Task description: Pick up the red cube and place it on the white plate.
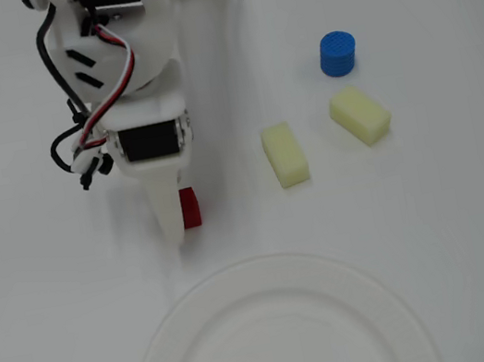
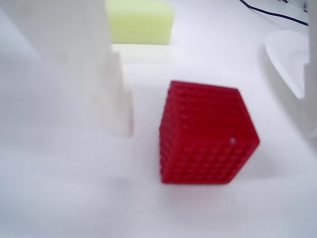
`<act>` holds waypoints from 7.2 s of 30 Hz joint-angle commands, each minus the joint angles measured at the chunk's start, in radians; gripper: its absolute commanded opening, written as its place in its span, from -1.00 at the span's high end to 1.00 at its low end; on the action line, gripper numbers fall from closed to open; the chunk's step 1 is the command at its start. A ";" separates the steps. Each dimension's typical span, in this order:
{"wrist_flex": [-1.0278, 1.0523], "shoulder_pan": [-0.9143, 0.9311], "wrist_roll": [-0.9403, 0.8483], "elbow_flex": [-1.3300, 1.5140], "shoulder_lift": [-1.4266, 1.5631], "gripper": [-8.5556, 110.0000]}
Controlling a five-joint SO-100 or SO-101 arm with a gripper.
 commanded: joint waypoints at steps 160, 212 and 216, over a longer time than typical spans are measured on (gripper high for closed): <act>0.140 -0.107 0.179 1.632 2.011 0.86; 0.140 -0.104 0.176 1.632 2.011 0.83; 0.140 -0.104 0.176 1.632 2.011 0.83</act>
